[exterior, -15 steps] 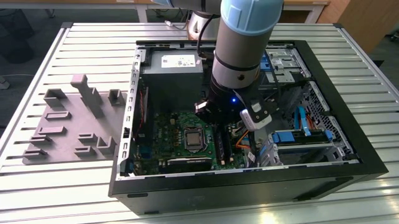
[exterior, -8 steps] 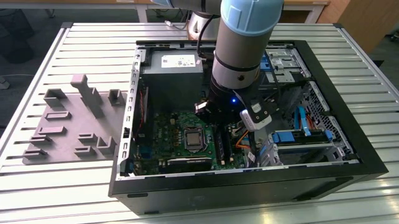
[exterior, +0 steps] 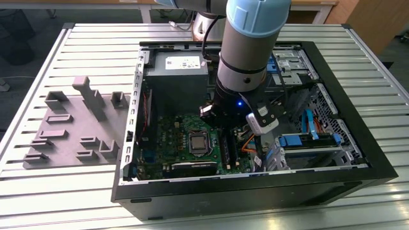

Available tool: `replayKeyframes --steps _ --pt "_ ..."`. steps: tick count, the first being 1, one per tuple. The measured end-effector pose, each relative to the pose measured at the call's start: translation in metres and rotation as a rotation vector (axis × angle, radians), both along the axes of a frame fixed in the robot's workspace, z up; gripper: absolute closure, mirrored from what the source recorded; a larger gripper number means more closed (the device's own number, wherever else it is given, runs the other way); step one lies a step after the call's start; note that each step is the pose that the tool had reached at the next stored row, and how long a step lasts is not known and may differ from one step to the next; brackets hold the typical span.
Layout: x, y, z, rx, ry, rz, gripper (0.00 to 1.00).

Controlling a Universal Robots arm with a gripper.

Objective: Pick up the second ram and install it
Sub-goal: 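Insert the second ram into the second slot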

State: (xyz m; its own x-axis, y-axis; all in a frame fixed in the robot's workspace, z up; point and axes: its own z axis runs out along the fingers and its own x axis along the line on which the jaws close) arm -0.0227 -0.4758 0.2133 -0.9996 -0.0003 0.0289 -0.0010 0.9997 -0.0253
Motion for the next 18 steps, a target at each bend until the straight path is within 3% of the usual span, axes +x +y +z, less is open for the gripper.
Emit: replayKeyframes --steps 9,18 --pt "0.0007 -0.0002 0.0002 0.0019 0.0009 -0.016 0.86" --pt "0.0026 -0.0002 0.0004 0.0048 0.0061 -0.021 0.86"
